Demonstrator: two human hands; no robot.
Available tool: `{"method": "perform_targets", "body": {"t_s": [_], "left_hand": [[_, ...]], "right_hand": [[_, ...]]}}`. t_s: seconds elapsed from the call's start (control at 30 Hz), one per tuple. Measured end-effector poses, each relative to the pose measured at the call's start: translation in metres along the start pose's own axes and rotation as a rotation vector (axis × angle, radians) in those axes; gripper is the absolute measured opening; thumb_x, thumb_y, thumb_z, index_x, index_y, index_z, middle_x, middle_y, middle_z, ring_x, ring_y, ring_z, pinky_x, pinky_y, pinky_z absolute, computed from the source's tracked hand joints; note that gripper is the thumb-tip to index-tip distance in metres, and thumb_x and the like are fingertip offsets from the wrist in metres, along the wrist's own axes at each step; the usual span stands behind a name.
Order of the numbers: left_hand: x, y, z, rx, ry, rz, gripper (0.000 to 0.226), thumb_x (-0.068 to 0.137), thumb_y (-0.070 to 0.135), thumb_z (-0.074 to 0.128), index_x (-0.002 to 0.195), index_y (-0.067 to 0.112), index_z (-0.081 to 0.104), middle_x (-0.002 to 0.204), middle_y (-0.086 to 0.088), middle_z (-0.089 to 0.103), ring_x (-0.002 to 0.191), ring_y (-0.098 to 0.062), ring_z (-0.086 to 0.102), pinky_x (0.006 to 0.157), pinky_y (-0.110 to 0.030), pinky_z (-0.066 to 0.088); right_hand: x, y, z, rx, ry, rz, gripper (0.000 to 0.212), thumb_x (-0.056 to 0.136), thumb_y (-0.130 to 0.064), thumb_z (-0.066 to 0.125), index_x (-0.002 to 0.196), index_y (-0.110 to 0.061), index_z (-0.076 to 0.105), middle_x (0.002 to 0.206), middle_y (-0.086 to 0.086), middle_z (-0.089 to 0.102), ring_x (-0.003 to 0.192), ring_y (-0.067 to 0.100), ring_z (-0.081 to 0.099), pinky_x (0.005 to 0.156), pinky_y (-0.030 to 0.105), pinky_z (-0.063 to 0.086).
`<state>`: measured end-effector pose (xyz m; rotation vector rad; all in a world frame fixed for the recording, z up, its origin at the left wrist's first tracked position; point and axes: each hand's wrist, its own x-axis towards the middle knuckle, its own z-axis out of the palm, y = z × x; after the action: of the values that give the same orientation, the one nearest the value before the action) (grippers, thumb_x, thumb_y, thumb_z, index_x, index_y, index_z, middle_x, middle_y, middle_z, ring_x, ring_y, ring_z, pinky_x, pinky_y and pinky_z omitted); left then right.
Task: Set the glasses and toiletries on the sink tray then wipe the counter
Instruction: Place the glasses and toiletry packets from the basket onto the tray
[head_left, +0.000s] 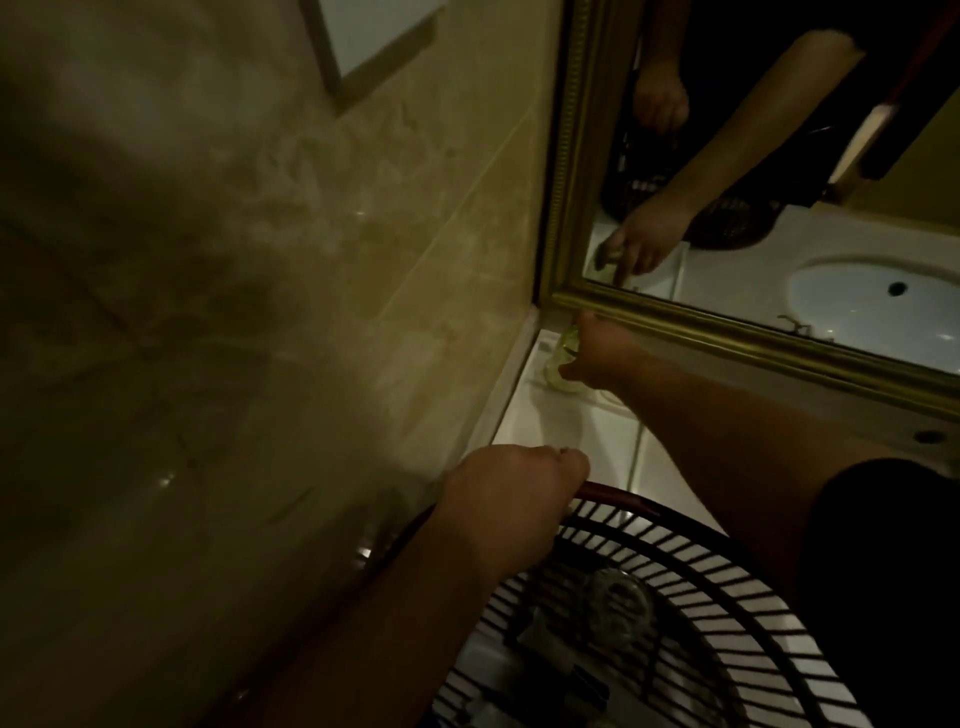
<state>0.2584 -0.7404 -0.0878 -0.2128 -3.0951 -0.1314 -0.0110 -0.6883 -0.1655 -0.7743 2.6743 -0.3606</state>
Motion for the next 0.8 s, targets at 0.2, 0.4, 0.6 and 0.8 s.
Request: {"method": "perform_targets", "body": {"t_s": [0.2, 0.4, 0.6, 0.8], "left_hand": [[0.0, 0.0, -0.001, -0.02, -0.005, -0.002, 0.035, 0.074, 0.021, 0.081, 0.096, 0.022, 0.055, 0.077, 0.002, 0.062, 0.057, -0.021, 0.062, 0.045, -0.026, 0.021], [-0.002, 0.001, -0.004, -0.026, -0.028, 0.01, 0.037, 0.069, 0.022, 0.084, 0.095, 0.024, 0.059, 0.072, 0.004, 0.063, 0.052, -0.016, 0.06, 0.046, -0.023, 0.023], [0.0, 0.001, 0.0, -0.043, -0.01, -0.014, 0.031, 0.08, 0.019, 0.078, 0.1, 0.021, 0.055, 0.081, 0.001, 0.064, 0.06, -0.02, 0.062, 0.047, -0.027, 0.027], [-0.002, 0.003, 0.002, -0.053, 0.018, 0.001, 0.029, 0.083, 0.022, 0.074, 0.106, 0.019, 0.056, 0.084, -0.001, 0.064, 0.067, -0.023, 0.064, 0.051, -0.029, 0.03]], "right_hand": [[0.03, 0.001, 0.022, -0.042, 0.017, -0.006, 0.087, 0.076, -0.031, 0.087, 0.144, -0.01, 0.038, 0.124, 0.019, 0.063, 0.107, 0.036, 0.063, 0.08, 0.04, 0.052], [0.042, 0.002, 0.037, -0.06, 0.058, -0.009, 0.072, 0.082, -0.032, 0.082, 0.137, -0.007, 0.043, 0.123, 0.021, 0.063, 0.109, 0.038, 0.062, 0.087, 0.045, 0.053], [0.033, 0.003, 0.033, -0.084, 0.077, 0.013, 0.084, 0.08, -0.041, 0.083, 0.145, -0.011, 0.04, 0.134, 0.021, 0.055, 0.114, 0.037, 0.06, 0.091, 0.043, 0.051], [-0.023, -0.015, -0.014, -0.179, 0.108, -0.053, 0.059, 0.086, -0.04, 0.07, 0.138, -0.017, 0.053, 0.128, 0.015, 0.063, 0.11, 0.034, 0.064, 0.085, 0.041, 0.056]]}}
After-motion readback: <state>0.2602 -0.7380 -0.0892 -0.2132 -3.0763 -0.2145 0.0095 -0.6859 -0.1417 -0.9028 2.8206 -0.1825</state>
